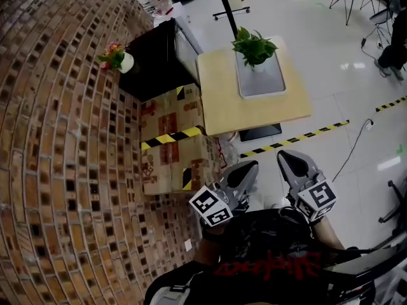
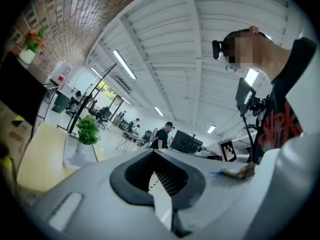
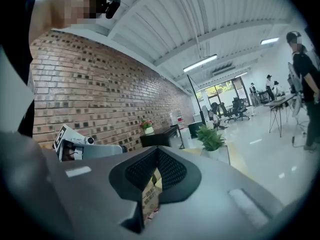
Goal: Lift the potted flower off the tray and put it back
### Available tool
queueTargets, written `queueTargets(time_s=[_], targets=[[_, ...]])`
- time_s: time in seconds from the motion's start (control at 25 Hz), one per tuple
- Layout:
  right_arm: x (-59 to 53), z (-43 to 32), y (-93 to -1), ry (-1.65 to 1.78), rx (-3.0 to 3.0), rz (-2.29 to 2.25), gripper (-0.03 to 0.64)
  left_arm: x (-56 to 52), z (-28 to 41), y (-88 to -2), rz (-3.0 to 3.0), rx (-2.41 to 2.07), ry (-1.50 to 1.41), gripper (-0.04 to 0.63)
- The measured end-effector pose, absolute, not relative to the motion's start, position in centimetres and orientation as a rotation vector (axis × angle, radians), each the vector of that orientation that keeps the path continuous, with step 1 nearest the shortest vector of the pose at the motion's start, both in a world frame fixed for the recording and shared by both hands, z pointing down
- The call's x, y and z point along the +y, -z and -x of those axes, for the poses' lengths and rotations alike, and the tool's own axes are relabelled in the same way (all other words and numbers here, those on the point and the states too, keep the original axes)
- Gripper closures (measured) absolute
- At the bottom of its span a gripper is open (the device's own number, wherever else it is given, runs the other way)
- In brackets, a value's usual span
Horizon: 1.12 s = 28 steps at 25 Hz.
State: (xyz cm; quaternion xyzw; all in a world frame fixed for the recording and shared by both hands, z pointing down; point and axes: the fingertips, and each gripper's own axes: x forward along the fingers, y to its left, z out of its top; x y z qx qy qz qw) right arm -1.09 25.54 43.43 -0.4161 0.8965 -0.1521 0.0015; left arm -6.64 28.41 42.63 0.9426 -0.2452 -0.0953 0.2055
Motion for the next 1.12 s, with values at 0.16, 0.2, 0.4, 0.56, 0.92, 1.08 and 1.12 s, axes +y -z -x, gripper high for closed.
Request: queueTargets(time_s=[0.16, 0.2, 0.4, 0.56, 0.92, 1.08, 1.12], targets=[[19.1, 4.2, -41.7, 0.367, 2.836, 1.378, 0.614, 21.3, 9.4, -41.8, -2.675, -0.686, 0.279, 0.595], [17.8, 4.8, -41.3, 0.338, 2.838, 1.387, 0.614, 19.7, 9.9, -41.8, -2.675, -0.689, 0.279, 0.595], [12.5, 5.4, -41.4, 0.335, 2.835, 1.452, 0.612, 13.2, 10.7, -42.1, -2.691, -0.682, 0.311, 0.595], [9.2, 3.9, -42.3, 0.430, 2.804, 1.490, 0.612, 10.0, 10.3, -43.0, -2.784, -0.786, 0.282, 0.595], [0.0, -0.2, -42.1, 0.401, 2.796, 1.343, 0.582, 0.7, 8.0, -42.7, -2.575, -1.037, 0.275, 0.595], [-2.5, -1.4, -42.5, 0.414, 2.805, 1.266, 0.569, -0.6, 6.4, -42.3, -2.576, -1.041, 0.253, 0.595], [-2.9, -1.6, -42.6, 0.415, 2.809, 1.250, 0.568, -0.8, 6.0, -42.3, -2.595, -1.039, 0.238, 0.595]])
